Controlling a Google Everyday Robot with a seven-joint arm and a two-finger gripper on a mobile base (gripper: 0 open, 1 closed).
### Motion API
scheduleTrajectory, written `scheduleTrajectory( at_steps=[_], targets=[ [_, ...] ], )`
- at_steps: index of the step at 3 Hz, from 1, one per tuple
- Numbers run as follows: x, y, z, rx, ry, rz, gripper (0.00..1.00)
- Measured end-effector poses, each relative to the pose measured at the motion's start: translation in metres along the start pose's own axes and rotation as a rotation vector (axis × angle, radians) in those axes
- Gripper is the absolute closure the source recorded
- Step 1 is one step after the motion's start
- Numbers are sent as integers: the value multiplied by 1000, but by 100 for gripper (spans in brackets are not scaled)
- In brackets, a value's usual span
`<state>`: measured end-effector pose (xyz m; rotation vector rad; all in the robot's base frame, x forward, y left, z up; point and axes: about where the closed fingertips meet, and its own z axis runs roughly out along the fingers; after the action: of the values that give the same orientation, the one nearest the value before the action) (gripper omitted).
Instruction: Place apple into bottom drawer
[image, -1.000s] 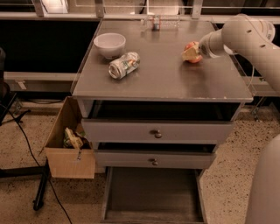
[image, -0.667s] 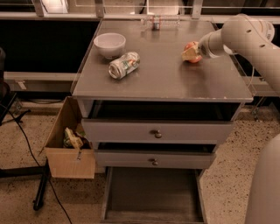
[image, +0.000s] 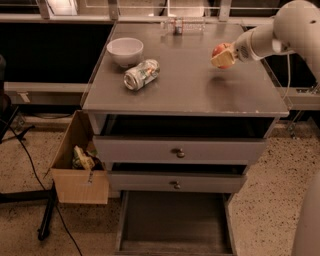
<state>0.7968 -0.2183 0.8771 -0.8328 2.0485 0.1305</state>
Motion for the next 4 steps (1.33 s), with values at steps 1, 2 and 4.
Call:
scheduleTrajectory(
  at_steps=[1,2,4],
  targets=[
    [-1,14,-33,-87,-10,-73,100],
    [4,28,-69,-138,-9,-99,100],
    [7,40,-74,-203,-19,-149,100]
  ],
)
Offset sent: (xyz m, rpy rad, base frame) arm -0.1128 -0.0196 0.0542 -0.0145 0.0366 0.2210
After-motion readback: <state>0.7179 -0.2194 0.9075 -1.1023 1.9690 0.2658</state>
